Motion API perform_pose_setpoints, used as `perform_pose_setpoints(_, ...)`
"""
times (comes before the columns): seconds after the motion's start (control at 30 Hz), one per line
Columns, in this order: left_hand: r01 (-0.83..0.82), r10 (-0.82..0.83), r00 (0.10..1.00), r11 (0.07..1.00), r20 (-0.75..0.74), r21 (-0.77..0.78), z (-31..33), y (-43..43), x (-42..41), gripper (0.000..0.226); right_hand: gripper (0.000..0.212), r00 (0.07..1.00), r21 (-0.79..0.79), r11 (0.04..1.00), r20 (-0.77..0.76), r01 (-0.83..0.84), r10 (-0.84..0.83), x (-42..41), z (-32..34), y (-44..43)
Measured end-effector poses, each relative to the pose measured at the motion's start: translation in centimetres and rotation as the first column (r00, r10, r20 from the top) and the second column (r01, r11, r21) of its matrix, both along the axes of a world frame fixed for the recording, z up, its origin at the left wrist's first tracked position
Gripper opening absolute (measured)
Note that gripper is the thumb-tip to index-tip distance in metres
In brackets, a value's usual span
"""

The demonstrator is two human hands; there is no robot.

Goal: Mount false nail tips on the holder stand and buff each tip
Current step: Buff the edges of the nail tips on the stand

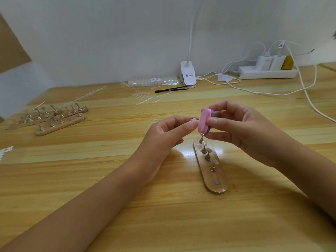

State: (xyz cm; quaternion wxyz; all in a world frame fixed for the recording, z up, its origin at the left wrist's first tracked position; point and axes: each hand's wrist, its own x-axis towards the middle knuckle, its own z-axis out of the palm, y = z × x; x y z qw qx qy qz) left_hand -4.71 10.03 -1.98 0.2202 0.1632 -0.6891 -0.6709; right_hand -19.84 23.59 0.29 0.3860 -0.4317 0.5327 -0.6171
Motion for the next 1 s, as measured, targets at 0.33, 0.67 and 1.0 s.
perform_pose_setpoints(0.33, -0.006, 0.006, 1.000, 1.000, -0.017, -0.002, -0.25, -0.03, -0.09, 0.023, 0.029, 0.997, 0.005, 0.998, -0.033, -0.068, 0.068, 0.04, -0.40, -0.01)
perform_pose_setpoints(0.67, -0.026, 0.026, 0.999, 1.000, -0.019, -0.005, -0.33, 0.04, -0.06, 0.031, 0.035, 0.995, -0.003, 1.000, -0.101, -0.016, 0.016, 0.44, -0.59, -0.19)
perform_pose_setpoints(1.0, -0.037, 0.037, 0.999, 0.999, -0.034, -0.026, -0.53, -0.01, -0.10, 0.034, 0.038, 0.993, -0.053, 0.995, -0.080, 0.086, -0.090, 0.43, -0.32, -0.12)
